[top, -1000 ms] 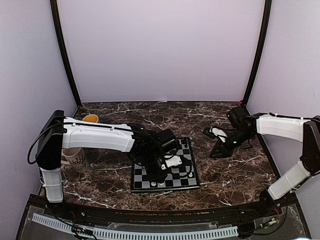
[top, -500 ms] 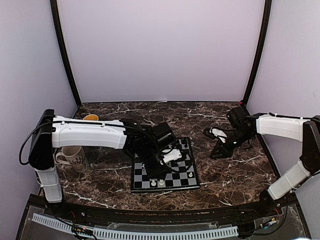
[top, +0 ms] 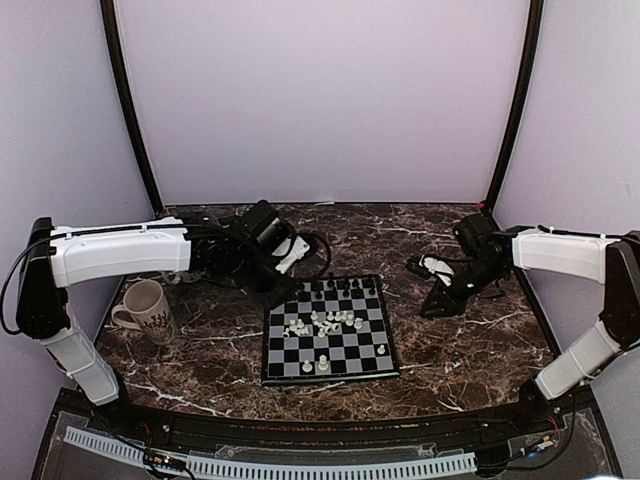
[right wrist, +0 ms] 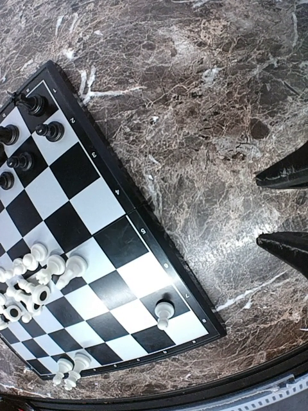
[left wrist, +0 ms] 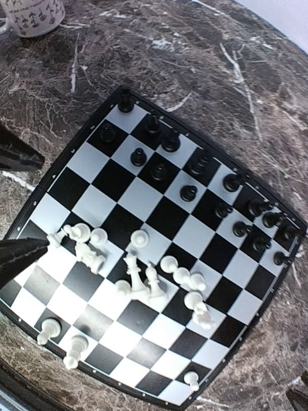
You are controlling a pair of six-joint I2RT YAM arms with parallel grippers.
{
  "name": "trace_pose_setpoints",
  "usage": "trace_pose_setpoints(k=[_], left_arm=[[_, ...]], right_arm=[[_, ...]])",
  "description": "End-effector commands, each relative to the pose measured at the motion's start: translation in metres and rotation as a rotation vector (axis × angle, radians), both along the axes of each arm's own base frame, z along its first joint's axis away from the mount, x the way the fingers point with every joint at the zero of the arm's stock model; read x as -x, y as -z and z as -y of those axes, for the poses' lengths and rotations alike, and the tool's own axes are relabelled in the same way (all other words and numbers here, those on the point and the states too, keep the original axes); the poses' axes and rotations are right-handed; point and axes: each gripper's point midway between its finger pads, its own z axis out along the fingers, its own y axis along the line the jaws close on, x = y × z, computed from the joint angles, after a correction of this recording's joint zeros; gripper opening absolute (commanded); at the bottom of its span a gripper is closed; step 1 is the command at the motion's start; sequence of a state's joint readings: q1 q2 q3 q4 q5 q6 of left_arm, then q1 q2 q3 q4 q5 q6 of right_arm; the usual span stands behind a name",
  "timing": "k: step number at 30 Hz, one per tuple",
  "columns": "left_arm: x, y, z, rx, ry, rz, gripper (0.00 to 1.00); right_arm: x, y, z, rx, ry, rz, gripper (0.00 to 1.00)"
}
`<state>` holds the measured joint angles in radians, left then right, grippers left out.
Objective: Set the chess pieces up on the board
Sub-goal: Pick up the rook from the chessboard.
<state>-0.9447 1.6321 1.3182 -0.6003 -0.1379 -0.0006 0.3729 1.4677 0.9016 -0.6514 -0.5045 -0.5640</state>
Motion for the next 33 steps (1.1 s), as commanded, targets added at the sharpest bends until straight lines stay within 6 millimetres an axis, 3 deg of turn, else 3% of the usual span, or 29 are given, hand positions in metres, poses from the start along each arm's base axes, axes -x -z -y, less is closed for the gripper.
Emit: trace_pose_setpoints(k=[1,8,14,33], left_arm=[[0.009,0.030,-0.007,-0.009,-0.028,-0.117,0.38],[0.007,0.063,-0.004,-0.022,-0.025,-0.232,0.38],[0.005,0.078,0.002,-0.023,-0.019,-0.287,0.39],[-0.001,0.088,0.011,-0.024,-0.011,-0.288,0.26]], right_arm=[[-0.004,-0.006,-0.005,-0.022,-0.014,0.004,0.24],[-0.003,-0.004,-0.004,-0.014,-0.013,-0.001,0.24],[-0.003,-0.005,-0.003,-0.014,-0.012,0.002,0.24],[-0.002,0.000,-0.004,-0.012,-0.019,-0.018,0.24]])
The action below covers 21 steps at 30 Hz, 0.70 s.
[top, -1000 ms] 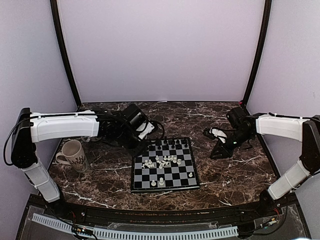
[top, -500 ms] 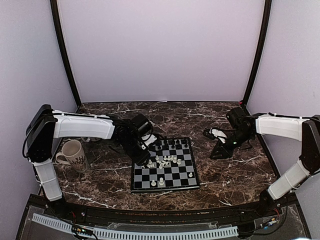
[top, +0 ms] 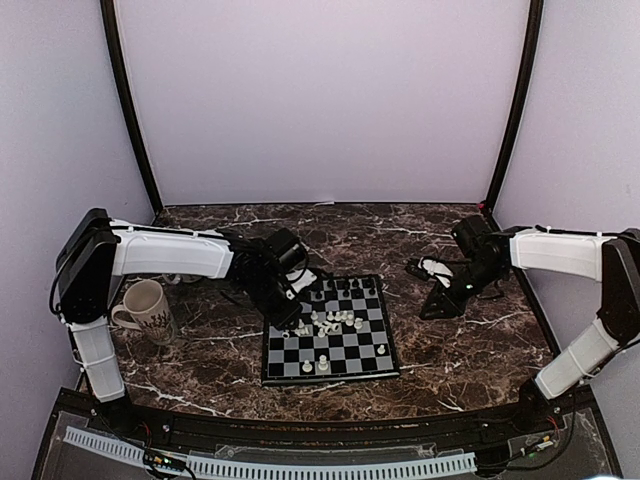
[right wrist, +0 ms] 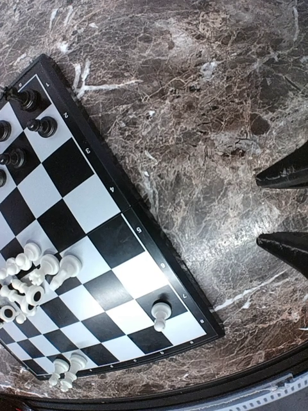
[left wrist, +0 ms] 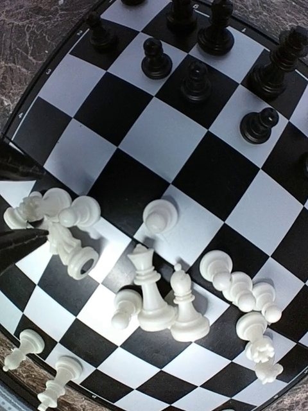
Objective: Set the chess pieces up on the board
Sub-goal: Pick up the rook from the chessboard.
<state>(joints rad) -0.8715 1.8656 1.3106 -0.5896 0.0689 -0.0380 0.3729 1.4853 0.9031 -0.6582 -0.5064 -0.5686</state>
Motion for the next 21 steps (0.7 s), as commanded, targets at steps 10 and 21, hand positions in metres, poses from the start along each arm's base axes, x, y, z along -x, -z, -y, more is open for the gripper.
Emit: trace_pose_setpoints(k=[10,21], left_arm=[[-0.007,-0.011,0.010,0.033,0.009,0.018,0.12],[-0.003,-0.042,-0.002,0.032,0.006,0.056,0.04]], right_arm=[[-0.003,-0.004,-0.004,-0.016,-0.016,-0.002,0.24],[-0.003,-0.003,-0.004,-0.014,-0.018,-0.009,0.24]])
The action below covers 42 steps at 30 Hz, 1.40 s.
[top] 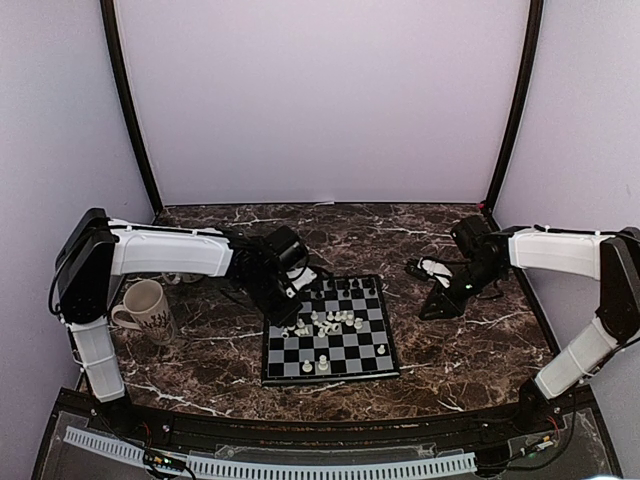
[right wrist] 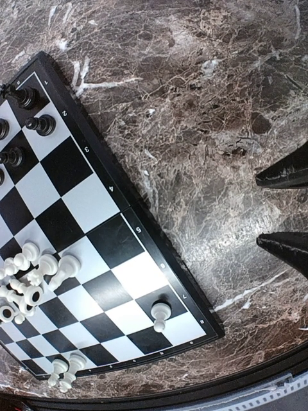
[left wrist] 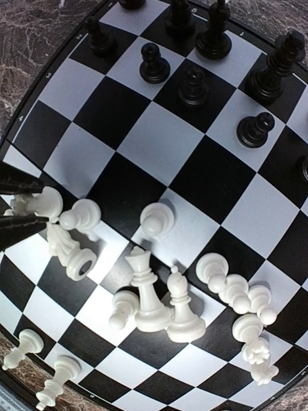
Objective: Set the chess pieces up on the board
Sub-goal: Pick up the rook from the chessboard, then place the rook at a1.
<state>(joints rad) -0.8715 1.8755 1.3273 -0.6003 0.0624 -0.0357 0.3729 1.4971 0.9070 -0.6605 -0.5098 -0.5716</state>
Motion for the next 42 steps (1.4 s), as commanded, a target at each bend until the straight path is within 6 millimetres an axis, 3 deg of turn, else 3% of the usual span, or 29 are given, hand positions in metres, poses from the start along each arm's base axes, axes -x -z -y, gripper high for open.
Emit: trace_pose_setpoints(k=[1,6,10,14,17,24,42], left_arm=[[0.002,-0.046,-0.003,0.048,0.012,0.051,0.04],[0.020,-0.066,-0.011,0.092,0.074,0.054,0.04],[0.055,-0.072,-0.011,0.165,0.205,0.011,0.05],[0.088,-0.053,-0.019,0.128,0.277,-0.047,0.05],[0.100,-0.037,-0.027,0.083,0.284,-0.064,0.05],[0.108,-0.018,-0.030,0.060,0.264,-0.056,0.06],[0.105,0.003,-0.020,0.029,0.264,-0.079,0.08]], right_arm=[[-0.003,-0.005,-0.004,-0.015,-0.014,-0.001,0.24],[-0.003,-0.005,-0.003,-0.013,-0.012,0.001,0.24],[-0.003,-0.005,-0.003,-0.010,-0.013,0.001,0.24],[-0.003,-0.005,-0.003,-0.008,-0.012,0.001,0.24],[-0.003,-0.004,-0.004,-0.007,-0.012,-0.004,0.24],[-0.001,-0.001,-0.005,-0.002,-0.021,-0.010,0.24],[-0.001,0.001,-0.005,0.007,-0.023,-0.014,0.24]])
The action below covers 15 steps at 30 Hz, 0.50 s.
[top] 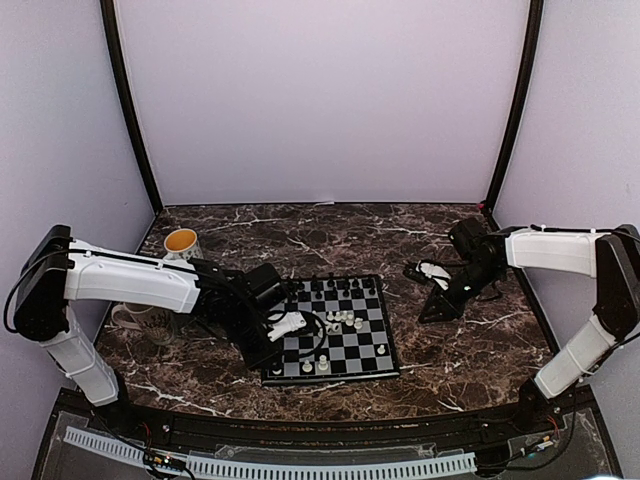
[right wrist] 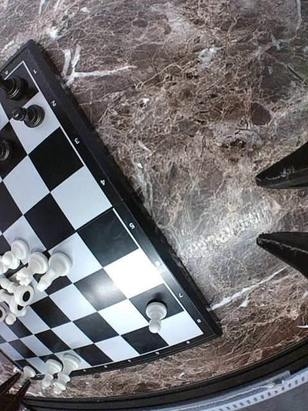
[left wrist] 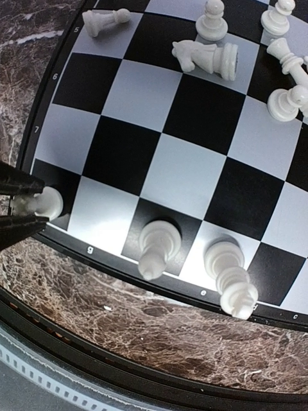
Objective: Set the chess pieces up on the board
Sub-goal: Place the rook at a1.
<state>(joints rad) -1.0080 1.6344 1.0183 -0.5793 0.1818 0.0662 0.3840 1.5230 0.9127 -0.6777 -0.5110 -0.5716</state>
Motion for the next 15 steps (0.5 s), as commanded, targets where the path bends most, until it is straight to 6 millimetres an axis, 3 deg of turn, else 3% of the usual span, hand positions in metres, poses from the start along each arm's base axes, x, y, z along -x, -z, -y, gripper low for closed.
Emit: trace_pose_setpoints(k=[1,8,15], left_arm=[[-0.0020,-0.0019,0.0039,0.006,-0.005,0.009,0.08],[-0.0010,0.0031,0.0008,-0.015,-0.002,0.004,0.10],[-0.0009,0.0005,-0.0025,-0.015,-0.014,0.017,0.20]], right_arm=[[-0.0058,-0.0048,-0.0035,-0.005,-0.012,0.022,0.24],[-0.0054,-0.0041,-0.0039,-0.004,-0.015,0.018,0.24],[-0.0049,-0.0032,-0.0040,-0.002,-0.016,0.015,0.24]])
